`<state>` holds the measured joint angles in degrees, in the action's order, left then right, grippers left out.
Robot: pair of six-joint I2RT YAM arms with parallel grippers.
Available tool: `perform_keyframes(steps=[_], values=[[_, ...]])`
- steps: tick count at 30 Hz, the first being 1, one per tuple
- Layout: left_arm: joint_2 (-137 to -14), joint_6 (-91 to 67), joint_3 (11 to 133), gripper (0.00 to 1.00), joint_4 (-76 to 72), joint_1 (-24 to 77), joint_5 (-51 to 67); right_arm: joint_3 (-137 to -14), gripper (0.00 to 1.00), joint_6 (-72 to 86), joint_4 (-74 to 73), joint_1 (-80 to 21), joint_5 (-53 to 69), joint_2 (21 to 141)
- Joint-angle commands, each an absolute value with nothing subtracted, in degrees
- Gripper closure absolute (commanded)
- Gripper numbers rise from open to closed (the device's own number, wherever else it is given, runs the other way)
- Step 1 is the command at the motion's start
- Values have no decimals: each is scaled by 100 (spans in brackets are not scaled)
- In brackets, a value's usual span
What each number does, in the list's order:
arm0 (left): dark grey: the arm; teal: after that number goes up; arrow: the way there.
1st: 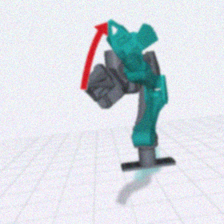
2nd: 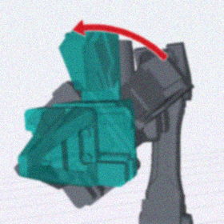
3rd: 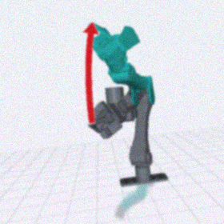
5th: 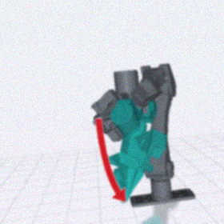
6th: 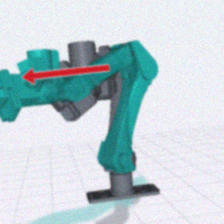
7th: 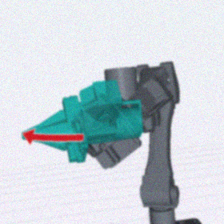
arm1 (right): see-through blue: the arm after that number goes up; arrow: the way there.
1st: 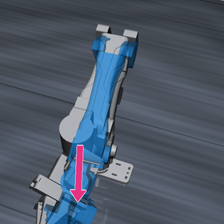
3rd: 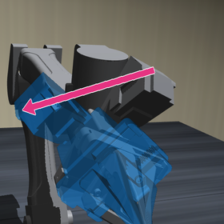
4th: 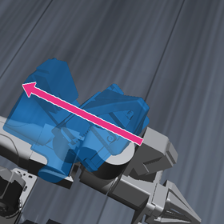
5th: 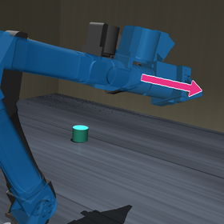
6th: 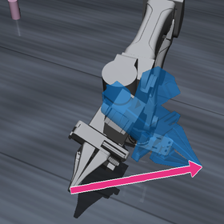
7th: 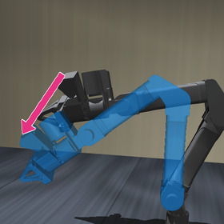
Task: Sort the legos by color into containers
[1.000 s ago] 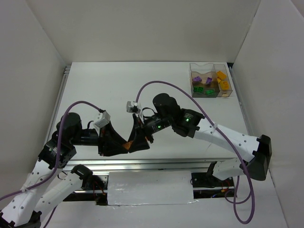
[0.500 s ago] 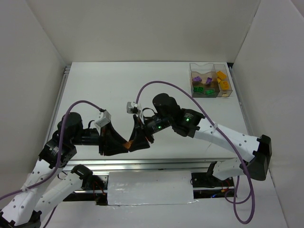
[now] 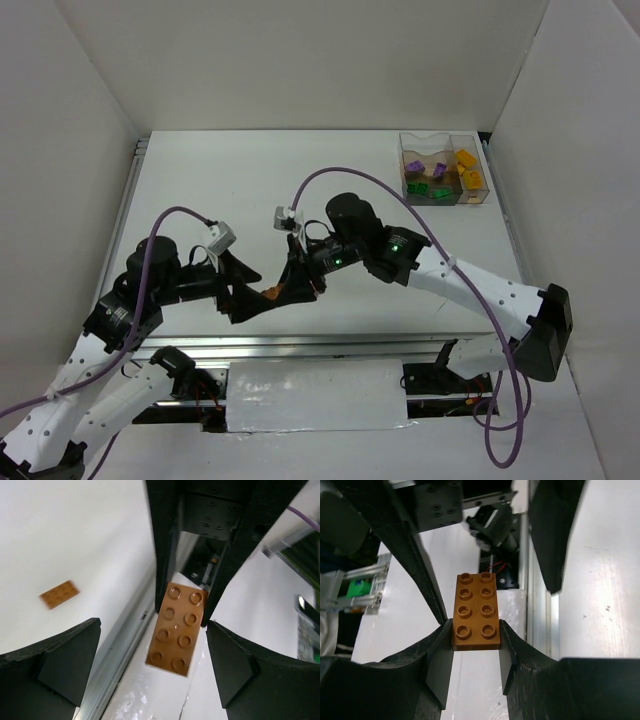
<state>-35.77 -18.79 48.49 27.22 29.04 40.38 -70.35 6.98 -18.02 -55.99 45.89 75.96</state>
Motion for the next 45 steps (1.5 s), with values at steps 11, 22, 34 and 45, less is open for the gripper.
perform_keyframes(steps=[11, 22, 34, 45], values=[[-3296, -2390, 5063, 0, 2997, 2523, 943, -7233, 100, 1186, -2355, -4299, 1558, 8612], [-3850, -2813, 5212, 1, 3648, 2452, -1090, -10552, 100, 2338, -3901, -1926, -1800, 11421], [-3788, -2663, 5106, 1, 3498, 2417, -537, -13770, 98, 2892, -3877, -396, -2270, 13253], [-3806, -2628, 5106, 0, 3498, 2434, -448, -13869, 97, 2891, -3208, -44, -2031, 13824]])
